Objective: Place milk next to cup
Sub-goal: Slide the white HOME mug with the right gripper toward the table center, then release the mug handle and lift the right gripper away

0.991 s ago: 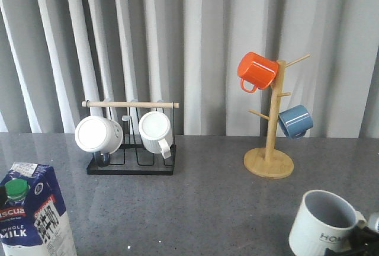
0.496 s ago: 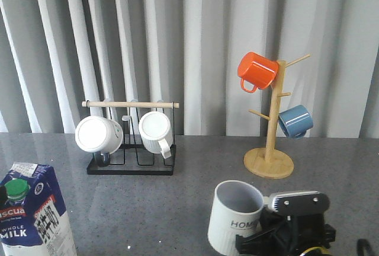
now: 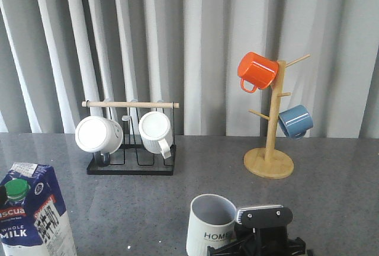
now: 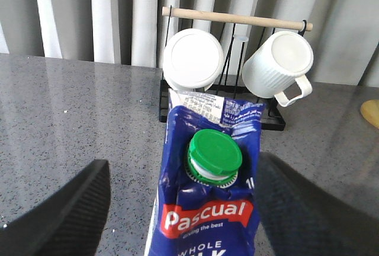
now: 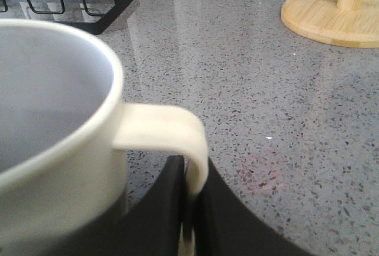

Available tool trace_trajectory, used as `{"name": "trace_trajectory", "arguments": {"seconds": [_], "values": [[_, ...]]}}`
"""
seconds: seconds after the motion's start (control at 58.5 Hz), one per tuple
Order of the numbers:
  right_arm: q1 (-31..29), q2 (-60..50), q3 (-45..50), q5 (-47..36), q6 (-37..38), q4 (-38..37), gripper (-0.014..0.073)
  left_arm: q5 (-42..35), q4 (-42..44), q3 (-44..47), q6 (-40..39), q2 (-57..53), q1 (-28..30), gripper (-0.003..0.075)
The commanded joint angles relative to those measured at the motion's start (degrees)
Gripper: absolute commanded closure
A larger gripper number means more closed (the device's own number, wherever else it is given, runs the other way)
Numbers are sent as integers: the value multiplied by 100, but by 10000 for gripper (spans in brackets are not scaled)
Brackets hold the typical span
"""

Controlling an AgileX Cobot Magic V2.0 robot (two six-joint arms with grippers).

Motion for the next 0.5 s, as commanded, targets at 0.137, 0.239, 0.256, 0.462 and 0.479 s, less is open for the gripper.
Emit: {"name": "trace_trajectory", "arguments": {"seconds": [0.137, 0.239, 0.256, 0.462, 0.479], "values": [[6, -209, -121, -118, -380, -92, 484, -447, -39, -213, -51, -55, -21, 217], [6, -268, -116, -3, -380, -186, 401, -447, -39, -213, -51, -55, -21, 217], [6, -290, -109, 20, -380, -228, 383, -447, -39, -213, -51, -55, -21, 217], [6, -599, -97, 103, -380, -342, 277, -447, -39, -213, -51, -55, -21, 217], [6, -633, -97, 161, -380, -361, 274, -447, -39, -213, -51, -55, -21, 217]]}}
